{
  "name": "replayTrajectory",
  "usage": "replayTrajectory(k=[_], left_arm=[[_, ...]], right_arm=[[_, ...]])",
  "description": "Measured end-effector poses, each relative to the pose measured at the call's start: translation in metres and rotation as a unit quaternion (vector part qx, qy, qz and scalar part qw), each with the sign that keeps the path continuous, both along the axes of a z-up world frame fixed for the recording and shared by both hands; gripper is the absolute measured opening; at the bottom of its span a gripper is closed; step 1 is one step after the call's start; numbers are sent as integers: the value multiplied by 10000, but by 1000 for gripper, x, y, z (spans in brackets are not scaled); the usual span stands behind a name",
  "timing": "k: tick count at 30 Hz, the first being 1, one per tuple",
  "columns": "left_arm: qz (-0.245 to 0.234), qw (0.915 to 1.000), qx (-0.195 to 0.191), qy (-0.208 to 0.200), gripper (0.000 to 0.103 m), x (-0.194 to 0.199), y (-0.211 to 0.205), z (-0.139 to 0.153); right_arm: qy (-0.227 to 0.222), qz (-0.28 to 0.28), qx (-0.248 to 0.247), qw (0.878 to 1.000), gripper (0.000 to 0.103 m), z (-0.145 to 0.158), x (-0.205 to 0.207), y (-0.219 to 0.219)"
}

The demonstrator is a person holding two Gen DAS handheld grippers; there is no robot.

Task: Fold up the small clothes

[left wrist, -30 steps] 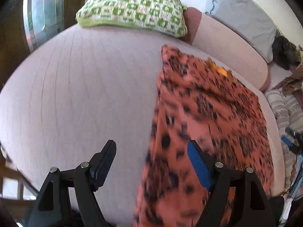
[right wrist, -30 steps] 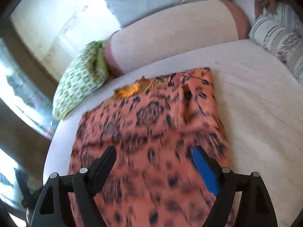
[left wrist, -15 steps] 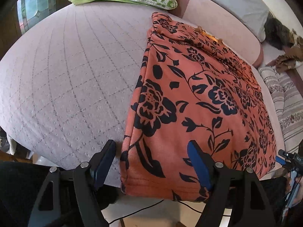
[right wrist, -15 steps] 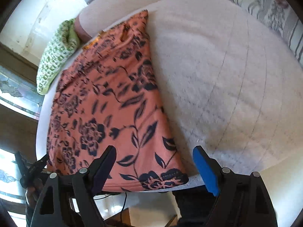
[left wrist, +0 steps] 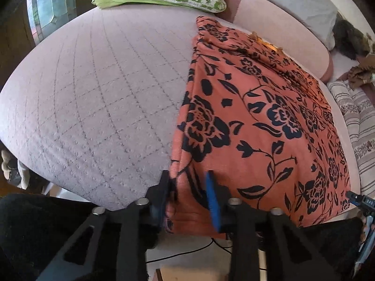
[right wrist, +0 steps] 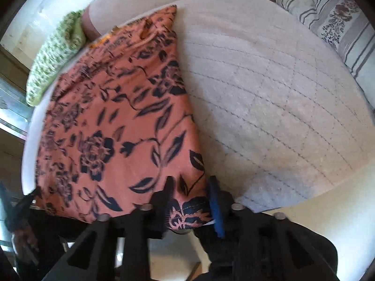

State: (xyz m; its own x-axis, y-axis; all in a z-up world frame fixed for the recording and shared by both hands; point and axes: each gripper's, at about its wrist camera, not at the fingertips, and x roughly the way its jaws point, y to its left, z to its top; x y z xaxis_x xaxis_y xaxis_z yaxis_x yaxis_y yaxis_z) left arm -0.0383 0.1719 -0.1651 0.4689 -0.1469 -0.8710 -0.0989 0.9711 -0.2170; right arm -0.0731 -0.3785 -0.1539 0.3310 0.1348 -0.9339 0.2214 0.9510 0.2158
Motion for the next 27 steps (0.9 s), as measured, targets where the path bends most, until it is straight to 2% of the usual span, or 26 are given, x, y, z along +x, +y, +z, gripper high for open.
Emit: replayTrajectory(k=[1, 3, 4, 5, 6, 7, 13, 16, 18, 20, 22, 23, 24, 27], left_arm=[[-40, 10000, -5, 0, 56, 1, -2, -1], [-113, 9998, 133, 35, 58, 2, -8, -3], [-158, 9995, 264, 42, 53, 2, -11, -3], [-168, 9995, 282, 48, 27, 2, -12, -3], [-206, 9995, 225, 66, 11, 2, -11, -1], [-261, 9996, 5, 104, 5, 2, -9, 1], [-63, 9997, -193, -110, 5, -8, -2, 22], [111, 9985, -388, 359, 5, 2, 8, 4], [139, 9978, -548, 345, 5, 5, 12, 9], [12, 9988, -385, 297, 5, 9, 9, 14], [-11, 9975, -307, 636, 5, 17, 8, -2], [34, 9968, -388, 704, 5, 18, 10, -2], [-47, 9974, -410, 591, 5, 19, 9, 8], [-178, 9980, -574, 171, 5, 29, 10, 44]], right_arm=[[-32, 56, -37, 10000, 75, -1, 0, 3], [33, 169, 191, 9997, 65, -8, 3, 7], [64, 125, 221, 9997, 54, -10, 4, 7], [66, 112, 198, 9997, 33, -9, 5, 7], [44, 64, 408, 9991, 21, -8, 5, 3], [-20, -42, 756, 9971, 9, -4, 3, -3], [-569, -449, 1597, 9845, 8, 26, -13, -16], [-261, -603, 1757, 9822, 8, 2, -11, -20], [-319, -629, 2016, 9769, 8, 3, -9, -23], [-563, -566, 2070, 9751, 8, 17, -4, -26], [-487, -506, 1923, 9788, 8, 13, 4, -28], [-338, -604, 2075, 9758, 8, 2, 11, -31], [-323, -658, 2349, 9692, 8, -1, 15, -34], [-673, -500, 2643, 9608, 8, 21, 25, -33]])
